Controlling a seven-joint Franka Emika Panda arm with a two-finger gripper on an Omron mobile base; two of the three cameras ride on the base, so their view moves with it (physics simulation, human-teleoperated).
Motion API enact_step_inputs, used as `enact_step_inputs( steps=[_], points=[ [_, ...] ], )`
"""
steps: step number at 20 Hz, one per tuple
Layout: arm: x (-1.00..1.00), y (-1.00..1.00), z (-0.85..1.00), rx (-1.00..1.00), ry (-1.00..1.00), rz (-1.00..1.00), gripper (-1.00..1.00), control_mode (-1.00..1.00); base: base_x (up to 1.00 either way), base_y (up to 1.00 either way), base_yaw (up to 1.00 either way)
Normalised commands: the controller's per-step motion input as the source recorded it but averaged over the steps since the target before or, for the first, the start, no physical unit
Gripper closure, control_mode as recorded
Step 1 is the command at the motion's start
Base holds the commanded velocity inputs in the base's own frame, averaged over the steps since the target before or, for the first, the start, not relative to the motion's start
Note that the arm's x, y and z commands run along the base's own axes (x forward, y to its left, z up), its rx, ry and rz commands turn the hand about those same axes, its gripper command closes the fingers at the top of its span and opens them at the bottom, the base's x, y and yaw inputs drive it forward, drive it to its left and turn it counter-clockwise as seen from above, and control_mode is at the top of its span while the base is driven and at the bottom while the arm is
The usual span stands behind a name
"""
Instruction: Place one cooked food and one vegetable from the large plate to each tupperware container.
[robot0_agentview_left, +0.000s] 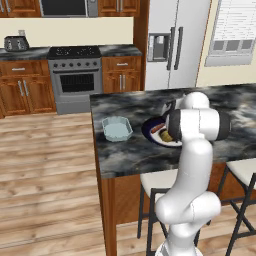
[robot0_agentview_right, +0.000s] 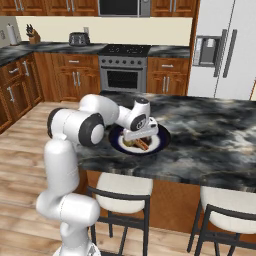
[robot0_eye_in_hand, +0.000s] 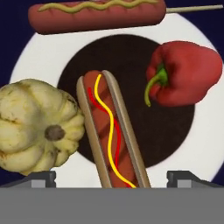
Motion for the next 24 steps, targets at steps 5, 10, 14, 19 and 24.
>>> enact_step_inputs(
  steps=[5, 10, 14, 19, 24],
  points=[
    [-0.13, -0.02, -0.32, 0.0, 0.0, 0.04, -1.0, -1.0, 0.0, 0.0, 0.0],
    [-0.1, 0.0, -0.56, 0.0, 0.0, 0.07, -1.0, -1.0, 0.0, 0.0, 0.0],
    [0.04, 0.0, -0.91, 0.0, 0.01, 0.1, 1.0, -1.0, 0.0, 0.0, 0.0],
    [-0.1, 0.03, -0.3, 0.0, 0.0, 0.08, 1.0, -1.0, 0.0, 0.0, 0.0],
    [-0.3, 0.23, 0.36, 0.0, 0.0, 0.11, 1.0, -1.0, 0.0, 0.0, 0.0]
  ],
)
